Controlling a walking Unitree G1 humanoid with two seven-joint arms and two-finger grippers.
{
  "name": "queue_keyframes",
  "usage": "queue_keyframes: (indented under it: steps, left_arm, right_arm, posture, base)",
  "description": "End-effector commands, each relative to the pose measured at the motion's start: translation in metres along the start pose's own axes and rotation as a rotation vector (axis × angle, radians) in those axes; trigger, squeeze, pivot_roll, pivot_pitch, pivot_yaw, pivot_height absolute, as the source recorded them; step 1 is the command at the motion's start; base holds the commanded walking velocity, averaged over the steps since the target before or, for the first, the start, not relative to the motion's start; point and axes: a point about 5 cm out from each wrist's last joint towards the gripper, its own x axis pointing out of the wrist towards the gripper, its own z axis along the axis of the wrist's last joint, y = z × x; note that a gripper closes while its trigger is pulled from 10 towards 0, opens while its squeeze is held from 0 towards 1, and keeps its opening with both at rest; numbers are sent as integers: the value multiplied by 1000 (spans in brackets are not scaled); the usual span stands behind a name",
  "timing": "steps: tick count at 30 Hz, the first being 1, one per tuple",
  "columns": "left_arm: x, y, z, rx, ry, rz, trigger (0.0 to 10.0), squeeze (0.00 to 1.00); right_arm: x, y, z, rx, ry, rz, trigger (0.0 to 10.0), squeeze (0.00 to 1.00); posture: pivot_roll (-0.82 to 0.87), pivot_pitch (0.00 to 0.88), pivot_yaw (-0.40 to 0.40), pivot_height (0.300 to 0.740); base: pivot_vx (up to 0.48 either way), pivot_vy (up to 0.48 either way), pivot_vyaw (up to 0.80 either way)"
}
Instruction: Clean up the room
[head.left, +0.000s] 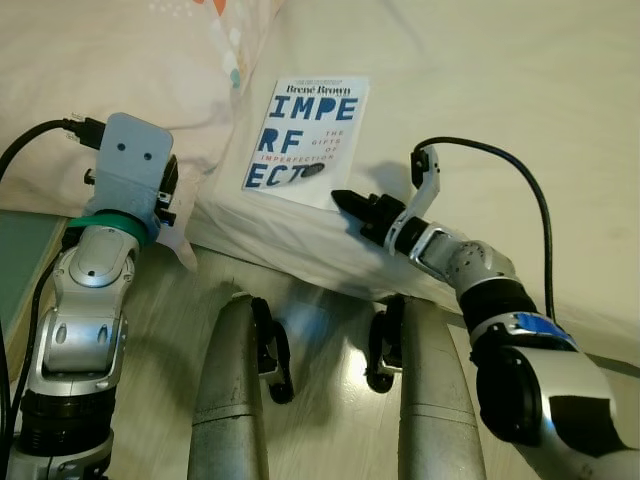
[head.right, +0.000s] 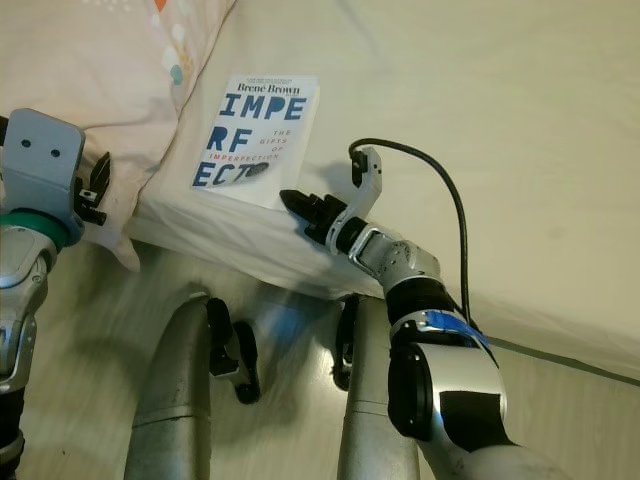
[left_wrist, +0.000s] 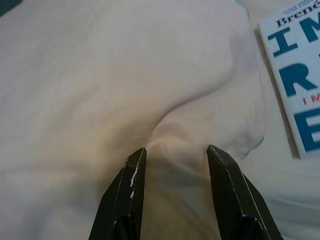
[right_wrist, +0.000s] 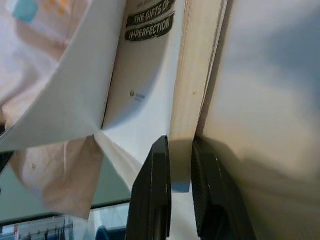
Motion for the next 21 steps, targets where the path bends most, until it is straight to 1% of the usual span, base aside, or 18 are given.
queue_keyframes:
  steps: [1,2,3,4,7,8,13,14,15,16,21]
  left_arm:
    - [-6,2,-8,4,33,7,10000,0]
    - [-6,2,-8,4,33,7,10000,0]
    - [-6,2,-8,4,34,7,10000,0]
    - [-6,1,-8,3,34,5,10000,0]
    - [-5,-1,-7,0,32,1,10000,0]
    - [-4,-2,-6,-3,29,-4,10000,0]
    - [-3,-4,-5,-7,25,-9,10000,0]
    - [-3,-4,-5,-9,25,-10,10000,0]
    - [-3,-4,-5,-9,25,-10,10000,0]
    - [-3,-5,-5,-10,25,-11,10000,0]
    - [-1,-7,-4,-13,21,-14,10000,0]
  right_arm:
    - [-6,-14,-9,21,-6,-83,10000,0]
    - [-6,-14,-9,21,-6,-83,10000,0]
    - [-6,-15,-7,33,-32,-104,10000,0]
    - [-5,-14,-7,45,-43,-95,10000,0]
    - [-3,-12,-9,49,-39,-82,10000,0]
    - [-2,-11,-10,52,-32,-69,10000,1000]
    - [-2,-10,-6,37,-41,-63,10000,1000]
    - [-3,-10,-2,34,-56,-64,10000,455]
    - [-3,-10,-2,34,-56,-64,10000,455]
    - [-4,-10,1,30,-67,-66,10000,0]
    - [-7,-11,8,1,-91,-80,10000,0]
  posture:
    - [107,467,45,603]
    - [107,467,45,603]
    - [104,465,48,603]
    - [102,462,52,603]
    - [100,460,54,603]
    - [98,457,55,603]
    - [93,450,54,603]
    - [87,444,54,603]
    - [87,444,54,603]
    - [85,440,53,603]
    - [73,427,49,603]
  base:
    - [0,0,0]
    - [0,0,0]
    - [0,0,0]
    - [0,0,0]
    - [0,0,0]
    - [0,0,0]
    - [0,0,0]
    - [0,0,0]
    - [0,0,0]
    - [0,0,0]
    - [0,0,0]
